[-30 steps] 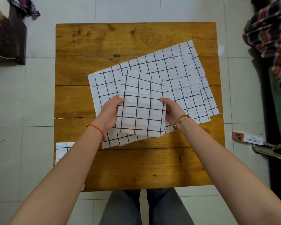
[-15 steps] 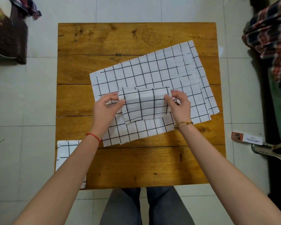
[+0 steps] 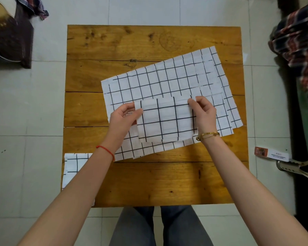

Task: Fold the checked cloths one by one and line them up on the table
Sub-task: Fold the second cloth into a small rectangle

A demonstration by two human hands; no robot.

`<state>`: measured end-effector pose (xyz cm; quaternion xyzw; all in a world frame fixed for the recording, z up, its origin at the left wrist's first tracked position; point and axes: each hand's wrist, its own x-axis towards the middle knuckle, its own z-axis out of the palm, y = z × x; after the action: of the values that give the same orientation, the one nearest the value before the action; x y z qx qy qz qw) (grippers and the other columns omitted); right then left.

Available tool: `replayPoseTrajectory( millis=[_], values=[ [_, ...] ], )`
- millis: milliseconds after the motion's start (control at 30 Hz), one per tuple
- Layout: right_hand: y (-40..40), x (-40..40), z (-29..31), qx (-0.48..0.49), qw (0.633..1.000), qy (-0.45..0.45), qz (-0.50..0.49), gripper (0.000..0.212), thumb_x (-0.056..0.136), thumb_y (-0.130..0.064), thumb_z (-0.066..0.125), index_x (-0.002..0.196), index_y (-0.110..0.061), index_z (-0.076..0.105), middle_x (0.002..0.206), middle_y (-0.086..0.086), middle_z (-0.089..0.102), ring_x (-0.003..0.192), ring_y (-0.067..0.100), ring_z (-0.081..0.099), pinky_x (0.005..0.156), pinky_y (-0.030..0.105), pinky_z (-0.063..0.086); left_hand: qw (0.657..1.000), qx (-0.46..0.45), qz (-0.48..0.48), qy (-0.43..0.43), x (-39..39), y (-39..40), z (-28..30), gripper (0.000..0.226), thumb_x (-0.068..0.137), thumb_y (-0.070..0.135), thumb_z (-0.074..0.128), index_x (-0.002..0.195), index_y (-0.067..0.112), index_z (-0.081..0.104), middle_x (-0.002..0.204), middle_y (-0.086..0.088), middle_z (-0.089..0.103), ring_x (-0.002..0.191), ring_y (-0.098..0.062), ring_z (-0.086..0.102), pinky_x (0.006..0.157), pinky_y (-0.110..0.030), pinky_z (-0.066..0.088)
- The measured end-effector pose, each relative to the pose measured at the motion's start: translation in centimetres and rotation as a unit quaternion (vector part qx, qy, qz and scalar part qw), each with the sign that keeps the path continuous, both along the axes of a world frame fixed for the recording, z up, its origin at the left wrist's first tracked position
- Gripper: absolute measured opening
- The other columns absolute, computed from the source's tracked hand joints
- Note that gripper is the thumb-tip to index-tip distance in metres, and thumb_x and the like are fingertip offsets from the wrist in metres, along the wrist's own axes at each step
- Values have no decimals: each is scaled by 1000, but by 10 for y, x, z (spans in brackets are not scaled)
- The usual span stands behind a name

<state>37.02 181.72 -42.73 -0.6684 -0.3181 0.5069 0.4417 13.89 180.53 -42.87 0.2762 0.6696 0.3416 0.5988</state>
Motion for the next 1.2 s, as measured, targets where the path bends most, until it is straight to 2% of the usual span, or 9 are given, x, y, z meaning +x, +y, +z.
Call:
replayPoseTrajectory(
  millis=[133,267,333,433,500,667,767,900,1200],
  values=[
    [0,1,-26,-74,992,-94,45,21,86,-12,65,107,-10,61,78,-9,47,63,4,42,59,8,42,995,-77,-58,34,3,2,-22,57,81,11,75,133,16,49,124,1,52,101,-13,59,77,-22,54],
    [0,3,-50,-135,971,-175,93,35,87,-17,62,121,-12,57,89,-7,50,68,2,45,72,16,42,987,-101,-113,51,5,0,-45,64,83,5,72,139,11,42,126,-7,52,102,-17,57,72,-21,54],
    [1,4,-56,-145,965,-192,103,35,87,-17,62,121,-13,56,93,-3,51,71,5,47,68,11,40,984,-101,-126,71,5,0,-56,61,82,7,74,135,13,43,122,-10,56,104,-21,58,77,-27,56],
    [1,3,-63,-141,955,-225,130,34,86,-16,62,119,-11,55,91,-2,51,77,11,49,65,11,42,969,-58,-169,170,8,0,-62,57,81,15,75,129,16,43,107,-4,58,95,-19,60,71,-20,50],
    [0,2,-67,-119,944,-269,147,36,84,-14,61,119,-10,53,96,1,53,84,14,51,76,24,49,945,1,-193,263,11,-1,-60,58,81,18,75,127,18,41,104,-3,58,88,-18,60,72,-25,53],
    [-8,-17,-68,56,815,-518,253,43,81,-14,52,123,-5,51,122,12,53,111,28,48,96,38,43,827,145,-306,449,11,-7,-59,60,83,23,71,135,16,42,128,-4,49,117,-20,46,93,-36,49],
    [-12,-42,-70,119,744,-534,383,48,84,-17,50,131,-9,48,134,8,50,128,29,42,104,43,38,750,175,-380,512,8,-14,-63,60,86,23,67,139,14,42,140,-5,44,129,-24,39,104,-39,40],
    [-22,-69,-80,119,650,-551,509,64,85,-25,55,143,-9,35,148,6,37,139,29,30,112,49,29,706,161,-429,540,4,-23,-73,67,91,25,60,149,15,28,154,-3,29,141,-28,26,115,-46,27],
    [-17,-77,-91,69,615,-575,536,66,91,-33,44,149,-12,20,156,2,22,144,30,17,114,55,19,656,117,-469,580,6,-16,-85,73,98,32,46,155,16,2,162,0,1,148,-30,6,117,-55,14]
  ],
)
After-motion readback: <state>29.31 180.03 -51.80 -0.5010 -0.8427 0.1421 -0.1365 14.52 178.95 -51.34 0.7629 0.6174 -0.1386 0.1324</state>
